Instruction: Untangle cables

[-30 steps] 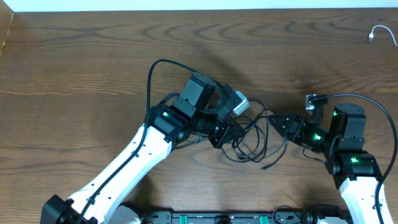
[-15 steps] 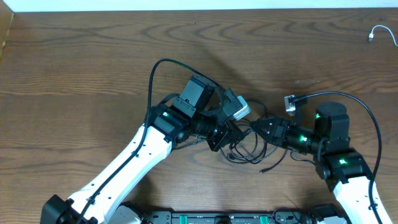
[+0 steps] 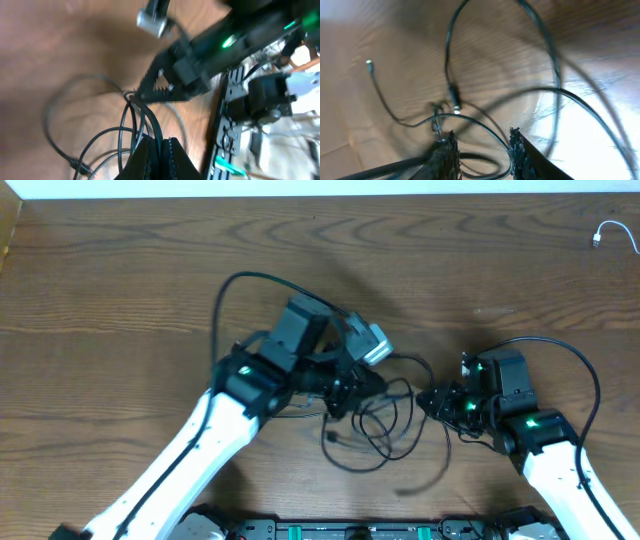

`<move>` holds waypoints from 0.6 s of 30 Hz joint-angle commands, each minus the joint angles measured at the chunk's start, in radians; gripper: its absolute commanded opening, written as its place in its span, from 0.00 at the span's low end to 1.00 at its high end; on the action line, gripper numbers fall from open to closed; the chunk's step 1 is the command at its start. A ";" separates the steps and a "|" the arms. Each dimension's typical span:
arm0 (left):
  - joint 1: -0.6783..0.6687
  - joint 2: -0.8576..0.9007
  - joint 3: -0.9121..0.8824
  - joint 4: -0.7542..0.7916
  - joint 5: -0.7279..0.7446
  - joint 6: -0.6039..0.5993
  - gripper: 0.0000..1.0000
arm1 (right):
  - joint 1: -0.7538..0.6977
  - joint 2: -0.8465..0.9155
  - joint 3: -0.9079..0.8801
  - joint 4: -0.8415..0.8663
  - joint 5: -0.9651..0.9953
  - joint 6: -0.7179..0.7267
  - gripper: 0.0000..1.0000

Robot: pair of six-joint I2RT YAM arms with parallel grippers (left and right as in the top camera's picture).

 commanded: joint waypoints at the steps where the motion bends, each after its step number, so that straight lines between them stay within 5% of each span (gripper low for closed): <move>1: 0.032 -0.078 0.010 0.018 0.017 0.005 0.08 | 0.005 0.022 0.002 -0.003 0.041 -0.016 0.31; 6: 0.062 -0.117 0.010 0.019 0.017 -0.009 0.08 | 0.004 0.021 0.002 0.013 -0.015 -0.066 0.32; 10: 0.064 -0.113 0.010 0.015 0.017 -0.010 0.08 | 0.004 0.013 0.002 0.095 -0.285 -0.173 0.32; 18: 0.064 -0.089 0.010 0.015 0.016 -0.010 0.08 | 0.003 -0.013 0.002 0.187 -0.527 -0.077 0.29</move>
